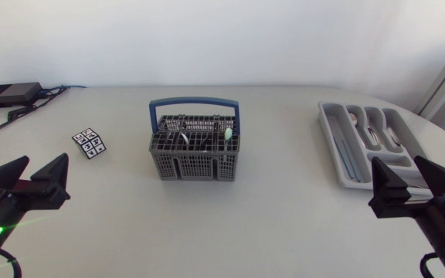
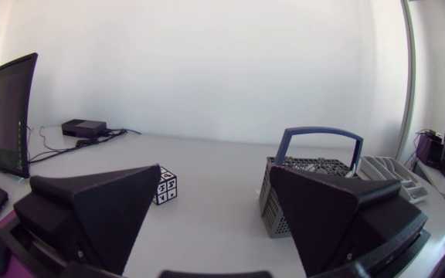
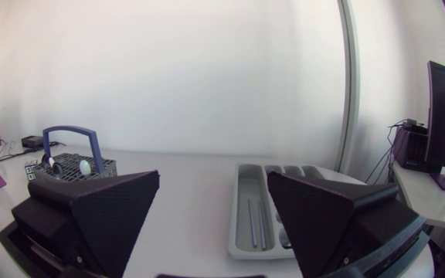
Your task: Transfer all utensils from the basket to the drawer tray.
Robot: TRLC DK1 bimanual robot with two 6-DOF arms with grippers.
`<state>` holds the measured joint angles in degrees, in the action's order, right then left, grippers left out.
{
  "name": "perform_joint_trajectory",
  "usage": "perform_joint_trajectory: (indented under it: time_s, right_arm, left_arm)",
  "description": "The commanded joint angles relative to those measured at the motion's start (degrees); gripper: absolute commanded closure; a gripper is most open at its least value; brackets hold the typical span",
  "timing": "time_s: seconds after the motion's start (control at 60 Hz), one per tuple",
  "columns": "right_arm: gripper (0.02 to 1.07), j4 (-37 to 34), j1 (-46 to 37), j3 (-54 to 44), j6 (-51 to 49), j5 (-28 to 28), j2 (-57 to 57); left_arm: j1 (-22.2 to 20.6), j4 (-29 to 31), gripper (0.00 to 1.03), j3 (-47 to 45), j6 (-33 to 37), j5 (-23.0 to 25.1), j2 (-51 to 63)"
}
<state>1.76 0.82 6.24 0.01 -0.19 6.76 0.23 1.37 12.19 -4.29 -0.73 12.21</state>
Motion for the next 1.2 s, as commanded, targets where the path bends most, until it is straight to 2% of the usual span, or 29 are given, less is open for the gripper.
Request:
perform_joint_trajectory:
  time_s: [0.0, 0.067, 0.15, 0.2, 0.267, 0.283, 0.317, 0.35, 0.4, 0.55, 0.667, 0.75, 0.817, 0.883, 1.183]
  right_arm:
    - [0.07, 1.2, 0.7, 3.5, 0.5, 0.2, 6.0]
    - [0.07, 1.2, 1.2, 6.2, 0.5, 0.2, 11.3]
    - [0.07, 0.4, 2.4, 9.2, 0.6, 1.3, 16.6]
    - [0.07, -0.8, 3.8, 11.1, 0.8, 2.5, 19.2]
    - [0.07, -2.6, 6.6, 13.4, 1.2, 4.9, 22.1]
    - [0.07, -3.9, 8.1, 14.5, 1.2, 6.9, 23.2]
    - [0.07, -5.0, 9.7, 15.5, 1.2, 8.4, 24.3]
    - [0.07, -6.3, 12.4, 16.8, 1.6, 11.1, 26.6]
    - [0.07, -9.1, 14.6, 18.8, 1.6, 13.5, 29.2]
    - [0.07, -17.4, 16.6, 24.8, 1.5, 14.0, 37.4]
    - [0.07, -20.0, 16.8, 27.6, 0.4, 11.0, 42.0]
    - [0.07, -20.8, 15.9, 28.0, -1.5, 3.8, 42.9]
    - [0.07, -21.1, 15.4, 28.3, -2.2, -0.9, 43.5]
    - [0.07, -21.5, 16.1, 29.6, -2.2, -1.4, 45.3]
    - [0.07, -23.4, 16.8, 35.1, -2.0, -1.3, 53.9]
  left_arm:
    - [-0.3, -0.8, 0.05, 4.3, -0.2, -0.9, 5.4]
    - [-1.5, -0.3, 0.06, 7.2, -0.4, -2.1, 9.9]
    - [-4.3, 2.9, 0.08, 11.5, 1.0, -5.8, 14.8]
    - [-7.7, 6.7, 0.08, 15.6, 2.2, -9.6, 20.1]
    - [-12.9, 13.0, 0.08, 21.5, 3.2, -12.2, 26.9]
    - [-14.8, 16.4, 0.08, 24.3, 5.2, -13.1, 30.4]
    - [-16.0, 18.2, 0.08, 26.1, 8.2, -13.1, 33.2]
    - [-16.2, 18.1, 0.08, 27.3, 13.2, -13.1, 36.0]
    - [-16.6, 17.6, 0.08, 28.7, 13.3, -13.0, 38.8]
    - [-22.2, 19.6, 0.09, 34.3, 12.9, -15.9, 46.2]
    - [-25.4, 22.0, 0.12, 38.8, 12.1, -17.1, 51.2]
    - [-27.8, 24.0, 0.13, 42.7, 11.9, -20.8, 55.9]
    - [-28.4, 24.9, 0.17, 45.2, 11.3, -21.3, 58.4]
    - [-29.6, 26.1, 0.18, 48.1, 10.7, -21.7, 62.0]
    - [-36.4, 27.0, 0.18, 55.8, 8.2, -30.7, 75.1]
